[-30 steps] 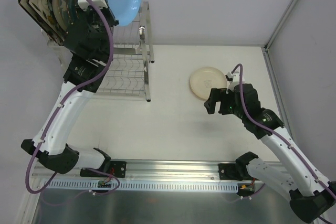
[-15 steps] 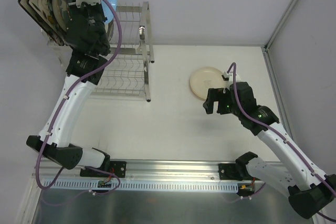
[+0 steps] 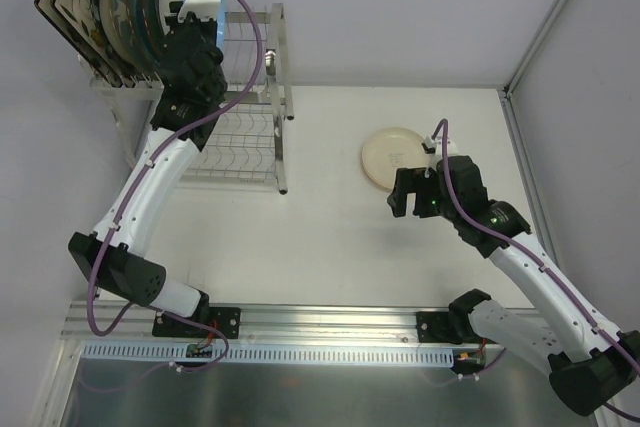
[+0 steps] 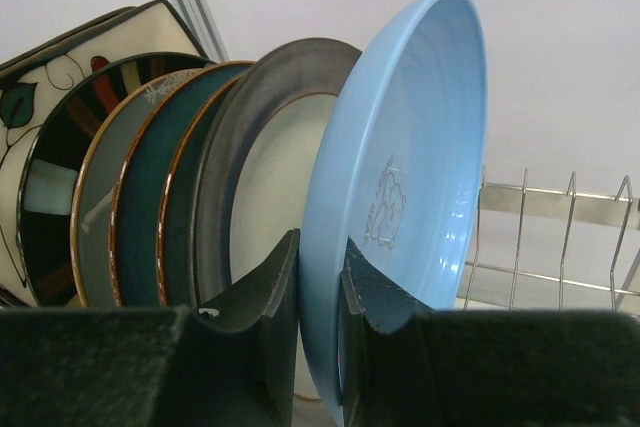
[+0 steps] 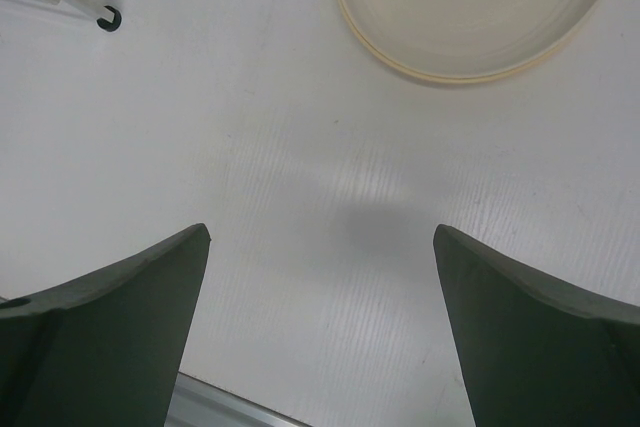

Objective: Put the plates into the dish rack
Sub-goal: Insert the plate into the dish rack

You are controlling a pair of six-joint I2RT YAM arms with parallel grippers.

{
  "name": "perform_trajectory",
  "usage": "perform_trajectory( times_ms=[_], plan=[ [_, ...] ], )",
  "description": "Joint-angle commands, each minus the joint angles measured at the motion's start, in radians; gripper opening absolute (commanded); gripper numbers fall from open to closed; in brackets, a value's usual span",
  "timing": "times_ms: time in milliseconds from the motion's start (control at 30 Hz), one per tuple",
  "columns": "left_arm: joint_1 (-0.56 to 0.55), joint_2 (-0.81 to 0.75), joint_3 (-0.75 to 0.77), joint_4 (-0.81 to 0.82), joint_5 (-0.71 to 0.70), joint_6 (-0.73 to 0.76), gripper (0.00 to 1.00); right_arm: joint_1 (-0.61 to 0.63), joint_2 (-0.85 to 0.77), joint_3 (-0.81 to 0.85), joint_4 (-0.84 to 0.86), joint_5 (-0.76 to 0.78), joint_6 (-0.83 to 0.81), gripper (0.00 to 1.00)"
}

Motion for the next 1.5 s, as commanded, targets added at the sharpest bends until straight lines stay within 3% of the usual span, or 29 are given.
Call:
perform_trajectory(
  times_ms=[0, 500, 1067, 1467],
  plan=[
    [0.013, -0.008, -0.006, 0.060, 0.007, 0.032, 0.00, 0.004, -0.003, -0.005, 0.007, 0.021, -0.020, 1.00],
    [0.022, -0.008, -0.069, 0.017, 0.027, 0.004, 0.01, 0.002, -0.009, -0.014, 0.010, 0.010, -0.016, 1.00],
    [0.027, -0.042, -0.083, -0.033, 0.084, -0.080, 0.36, 0.004, -0.009, -0.019, 0.011, 0.004, -0.012, 1.00],
    [0.027, -0.118, -0.066, -0.070, 0.164, -0.166, 0.74, 0.004, -0.009, -0.007, 0.013, 0.001, -0.009, 1.00]
  ],
)
